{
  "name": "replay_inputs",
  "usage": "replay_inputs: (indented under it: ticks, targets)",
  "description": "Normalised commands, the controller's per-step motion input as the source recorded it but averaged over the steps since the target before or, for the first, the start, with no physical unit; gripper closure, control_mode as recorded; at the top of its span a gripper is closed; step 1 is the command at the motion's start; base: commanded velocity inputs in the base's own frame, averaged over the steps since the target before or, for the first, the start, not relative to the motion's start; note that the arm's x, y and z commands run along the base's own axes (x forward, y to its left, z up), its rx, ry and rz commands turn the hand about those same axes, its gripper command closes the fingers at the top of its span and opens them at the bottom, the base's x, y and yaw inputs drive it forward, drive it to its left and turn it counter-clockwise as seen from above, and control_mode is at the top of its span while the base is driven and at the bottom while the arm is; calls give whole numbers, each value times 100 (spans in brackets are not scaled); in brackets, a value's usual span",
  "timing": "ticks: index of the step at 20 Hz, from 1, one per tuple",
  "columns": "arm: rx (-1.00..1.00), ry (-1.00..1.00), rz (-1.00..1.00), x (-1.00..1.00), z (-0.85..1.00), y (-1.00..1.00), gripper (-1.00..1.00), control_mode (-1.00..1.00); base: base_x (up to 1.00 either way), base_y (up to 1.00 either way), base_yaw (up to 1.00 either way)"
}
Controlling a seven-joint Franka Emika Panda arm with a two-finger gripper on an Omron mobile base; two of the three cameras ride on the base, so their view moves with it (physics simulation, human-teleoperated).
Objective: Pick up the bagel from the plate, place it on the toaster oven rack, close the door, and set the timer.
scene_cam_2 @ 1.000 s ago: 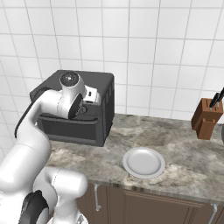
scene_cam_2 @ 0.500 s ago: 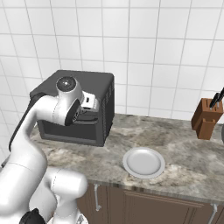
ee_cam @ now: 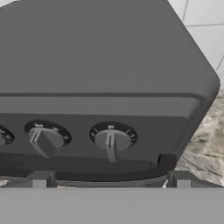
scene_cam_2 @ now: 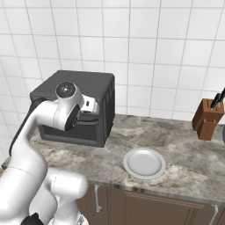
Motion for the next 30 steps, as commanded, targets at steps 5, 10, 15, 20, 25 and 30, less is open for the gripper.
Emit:
replay_inputs:
  ticks: [5,10,15,20,25,30]
  targets:
    - [0,0,0,44,0,0,-100,-100,0,0,0]
    - [0,0,0,39,0,0,-100,-100,0,0,0]
    - [0,1,-1,32,-9,0,-100,-100,0,0,0]
    - [0,0,-1,22,-17,-6,-100,-100,0,0,0]
    - [0,0,0,7,-29,-13,-100,-100,0,0,0]
    - [0,0,0,-4,-45,-4,-100,-100,0,0,0]
